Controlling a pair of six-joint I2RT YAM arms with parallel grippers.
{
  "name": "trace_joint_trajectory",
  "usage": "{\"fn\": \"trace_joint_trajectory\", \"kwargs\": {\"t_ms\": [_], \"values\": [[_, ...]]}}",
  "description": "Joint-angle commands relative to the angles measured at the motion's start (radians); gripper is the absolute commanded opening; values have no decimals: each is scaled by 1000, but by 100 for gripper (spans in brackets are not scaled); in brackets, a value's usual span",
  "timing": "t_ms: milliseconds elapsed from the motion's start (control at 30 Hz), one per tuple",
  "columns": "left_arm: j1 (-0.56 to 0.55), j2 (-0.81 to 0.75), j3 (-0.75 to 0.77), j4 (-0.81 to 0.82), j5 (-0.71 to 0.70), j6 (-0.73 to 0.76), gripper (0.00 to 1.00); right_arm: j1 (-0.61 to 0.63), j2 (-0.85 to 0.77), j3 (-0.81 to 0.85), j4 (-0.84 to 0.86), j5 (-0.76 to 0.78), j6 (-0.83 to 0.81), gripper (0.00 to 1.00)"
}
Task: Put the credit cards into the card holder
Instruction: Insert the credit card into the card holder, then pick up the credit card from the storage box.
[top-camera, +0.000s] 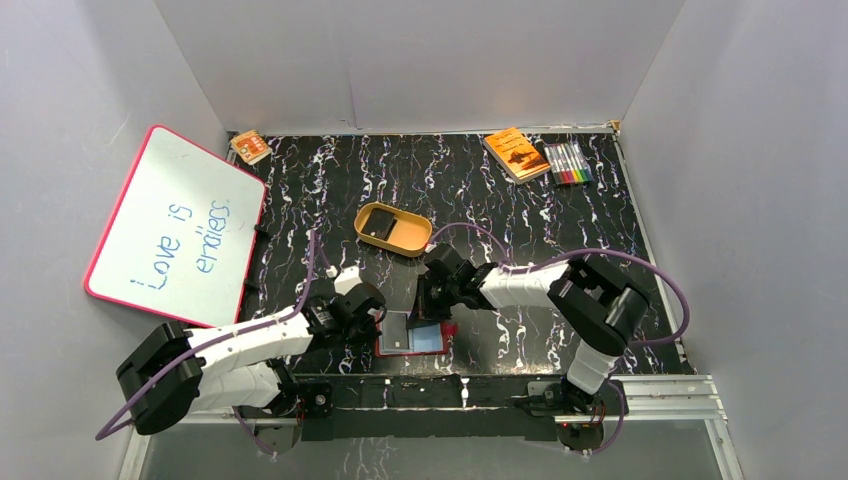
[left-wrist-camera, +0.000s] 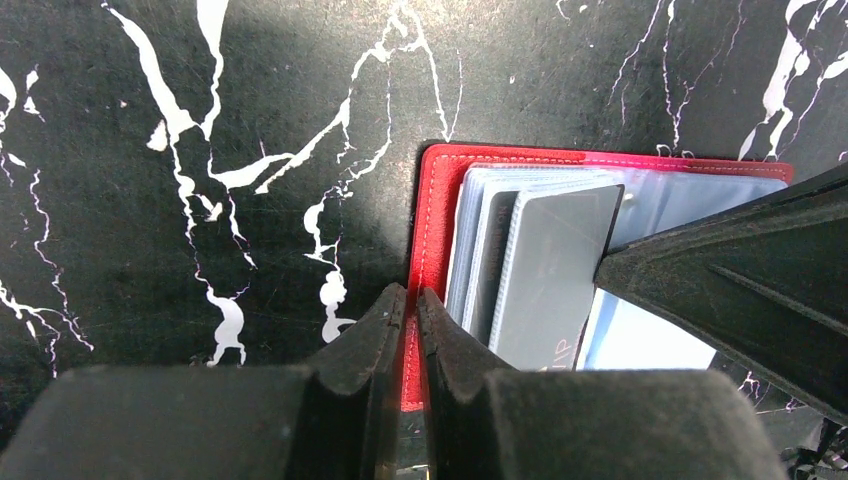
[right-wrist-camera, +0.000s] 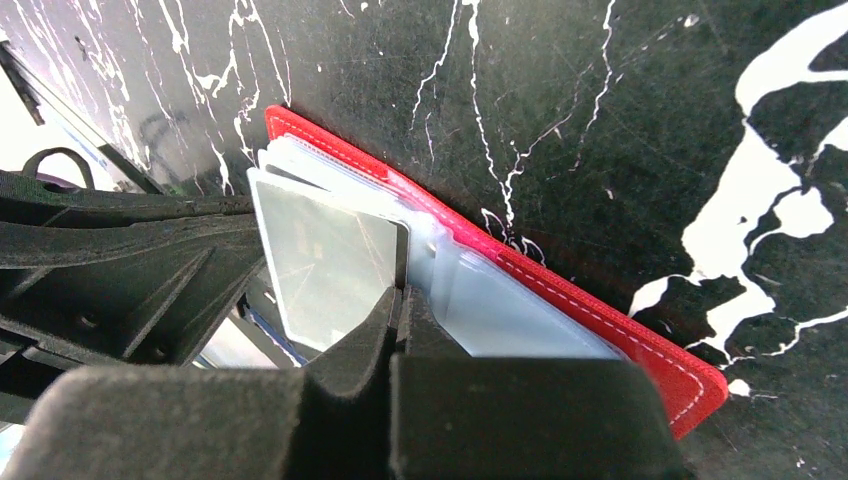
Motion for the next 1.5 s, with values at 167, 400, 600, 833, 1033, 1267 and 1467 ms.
{"fn": "trace_joint_trajectory", "kwargs": {"t_ms": [167, 400, 600, 833, 1033, 1267, 1467], "values": [[0, -69, 41, -141, -127, -17, 10, 4, -132, 53, -118, 114, -41, 6], [4, -245, 127, -328, -293, -22, 20, -80, -274, 200, -238, 234, -261, 46], [16, -304, 163, -378, -407, 31, 37, -238, -122, 338, -120, 129, -245, 76], [32, -290, 155, -394, -394, 30, 45, -272, 109, 500, -17, 210, -37, 82], [31, -306, 138, -406, -375, 17, 46, -263, 265, 599, 34, 214, 62, 78], [32, -334, 126, -407, -370, 10, 47, -256, 358, 667, 42, 214, 72, 70], [32, -328, 116, -396, -361, 11, 47, -248, 454, 764, -17, 206, 64, 66]]}}
